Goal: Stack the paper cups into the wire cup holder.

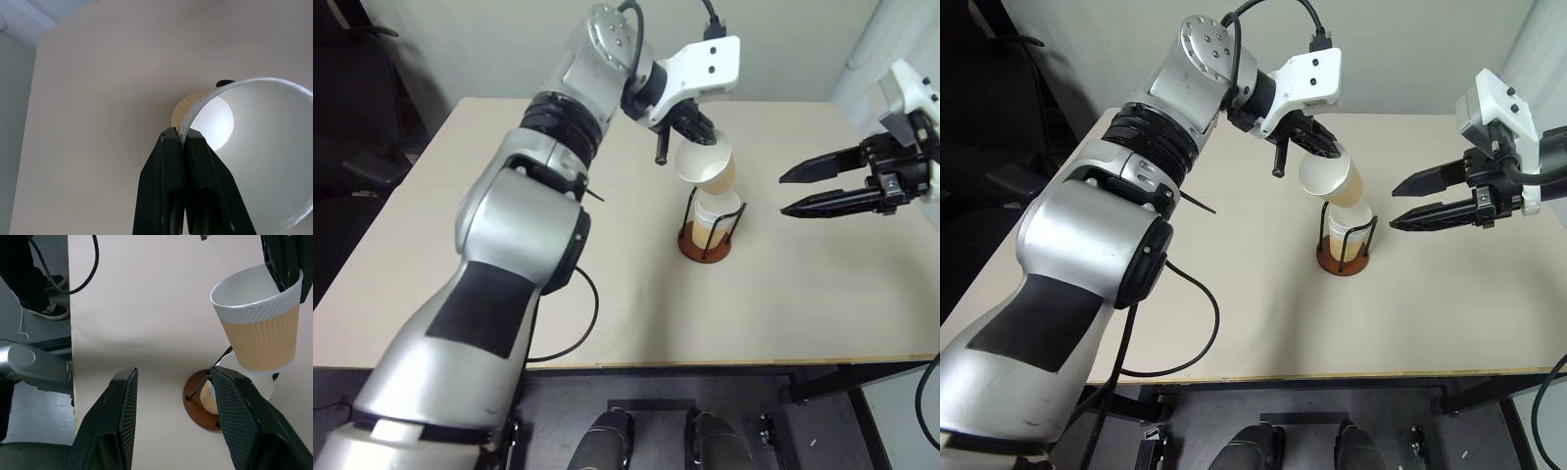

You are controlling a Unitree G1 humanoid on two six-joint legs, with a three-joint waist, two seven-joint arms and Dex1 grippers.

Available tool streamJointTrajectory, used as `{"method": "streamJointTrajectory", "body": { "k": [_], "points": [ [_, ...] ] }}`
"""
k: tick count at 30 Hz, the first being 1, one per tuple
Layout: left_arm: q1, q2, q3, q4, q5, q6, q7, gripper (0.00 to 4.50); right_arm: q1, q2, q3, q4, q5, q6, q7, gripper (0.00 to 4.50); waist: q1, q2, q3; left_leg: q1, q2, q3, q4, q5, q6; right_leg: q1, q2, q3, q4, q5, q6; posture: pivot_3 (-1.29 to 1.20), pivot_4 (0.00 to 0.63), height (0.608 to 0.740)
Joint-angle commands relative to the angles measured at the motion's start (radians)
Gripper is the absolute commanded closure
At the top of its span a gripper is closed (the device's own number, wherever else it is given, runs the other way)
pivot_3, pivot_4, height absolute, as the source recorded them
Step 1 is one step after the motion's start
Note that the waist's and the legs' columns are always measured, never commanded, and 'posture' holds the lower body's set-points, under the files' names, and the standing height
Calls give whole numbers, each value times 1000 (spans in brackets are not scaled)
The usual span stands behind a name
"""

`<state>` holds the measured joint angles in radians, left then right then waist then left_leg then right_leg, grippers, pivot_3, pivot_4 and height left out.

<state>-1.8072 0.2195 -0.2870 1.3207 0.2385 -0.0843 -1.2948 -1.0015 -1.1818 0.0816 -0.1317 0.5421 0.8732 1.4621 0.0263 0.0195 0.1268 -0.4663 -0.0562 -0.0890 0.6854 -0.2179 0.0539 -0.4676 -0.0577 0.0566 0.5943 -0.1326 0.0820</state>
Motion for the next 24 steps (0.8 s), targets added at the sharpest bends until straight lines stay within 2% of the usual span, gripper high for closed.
{"method": "streamJointTrajectory", "body": {
  "k": [1, 24],
  "points": [
    [-21, -1, 15, -1, 11, 0, 11, 4450, -6, -25, -58, -29, 18, 4, -10, 2168, 0, 0, 0, 0, 1, -1, 0, 0, 0, 0, -1, 1, 0, 0, 0, 0, 150, 740],
    [18, -45, 8, 4, 44, 5, 12, 4450, 17, -38, -73, -55, 42, 25, -29, 2168, 3, 0, 0, 0, 0, 0, 8, -1, 3, 3, -1, 1, 1, 2, 3, 0, 150, 740]
  ]
}}
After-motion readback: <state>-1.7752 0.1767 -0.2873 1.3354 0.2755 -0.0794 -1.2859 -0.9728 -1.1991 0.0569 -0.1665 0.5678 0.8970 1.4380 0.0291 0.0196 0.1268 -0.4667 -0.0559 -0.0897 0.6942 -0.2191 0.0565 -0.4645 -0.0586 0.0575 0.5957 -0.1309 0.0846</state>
